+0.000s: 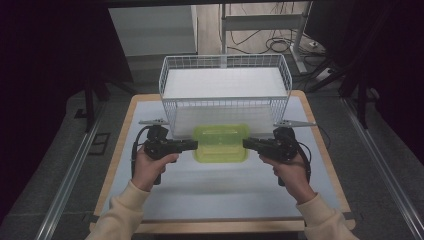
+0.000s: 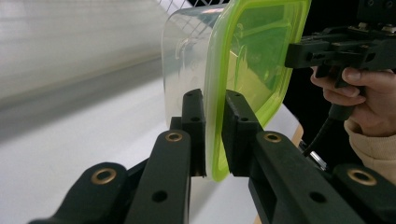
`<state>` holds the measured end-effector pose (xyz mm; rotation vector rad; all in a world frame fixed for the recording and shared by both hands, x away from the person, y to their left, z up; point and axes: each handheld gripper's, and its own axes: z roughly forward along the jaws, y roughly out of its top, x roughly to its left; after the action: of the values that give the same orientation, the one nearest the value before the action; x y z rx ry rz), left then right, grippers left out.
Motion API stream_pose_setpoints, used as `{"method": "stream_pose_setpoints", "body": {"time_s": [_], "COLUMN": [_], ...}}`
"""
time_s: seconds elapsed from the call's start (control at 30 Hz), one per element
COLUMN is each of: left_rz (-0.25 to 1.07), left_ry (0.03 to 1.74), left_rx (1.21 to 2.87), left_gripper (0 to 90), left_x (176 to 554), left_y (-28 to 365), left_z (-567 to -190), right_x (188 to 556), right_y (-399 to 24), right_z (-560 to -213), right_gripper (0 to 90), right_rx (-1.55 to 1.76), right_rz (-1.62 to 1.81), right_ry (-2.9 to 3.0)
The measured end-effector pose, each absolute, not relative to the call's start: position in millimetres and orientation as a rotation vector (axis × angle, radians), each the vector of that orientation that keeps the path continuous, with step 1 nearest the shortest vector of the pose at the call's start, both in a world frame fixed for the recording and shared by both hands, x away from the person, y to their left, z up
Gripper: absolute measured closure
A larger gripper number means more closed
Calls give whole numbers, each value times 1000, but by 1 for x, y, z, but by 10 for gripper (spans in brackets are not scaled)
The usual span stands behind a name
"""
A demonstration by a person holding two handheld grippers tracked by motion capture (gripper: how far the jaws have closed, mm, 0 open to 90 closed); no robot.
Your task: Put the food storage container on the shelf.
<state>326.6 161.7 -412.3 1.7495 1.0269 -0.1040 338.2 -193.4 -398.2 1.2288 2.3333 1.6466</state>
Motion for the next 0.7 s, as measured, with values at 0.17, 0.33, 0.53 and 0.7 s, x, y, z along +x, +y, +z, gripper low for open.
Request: {"method": "stream_pose_setpoints", "body": {"time_s": [0.17, 0.33, 0.53, 0.7], "left_rz": [-99, -92, -81, -74], "left_ry": [1015, 1016, 1007, 997], "left_rx": [1739, 1741, 1738, 1737], "left_gripper": [807, 807, 807, 807], "left_x": [331, 337, 341, 344], "left_y": [161, 160, 159, 158], "left_z": [-401, -392, -382, -374], "right_x": [340, 345, 348, 351], "right_y": [-194, -194, -195, -195], "right_z": [-387, -377, -367, -358], "right_gripper": [801, 801, 801, 801], "right_rx": [1213, 1203, 1194, 1183], "right_rz": [1651, 1638, 1632, 1632], "right_ry": [2321, 2315, 2311, 2305]}}
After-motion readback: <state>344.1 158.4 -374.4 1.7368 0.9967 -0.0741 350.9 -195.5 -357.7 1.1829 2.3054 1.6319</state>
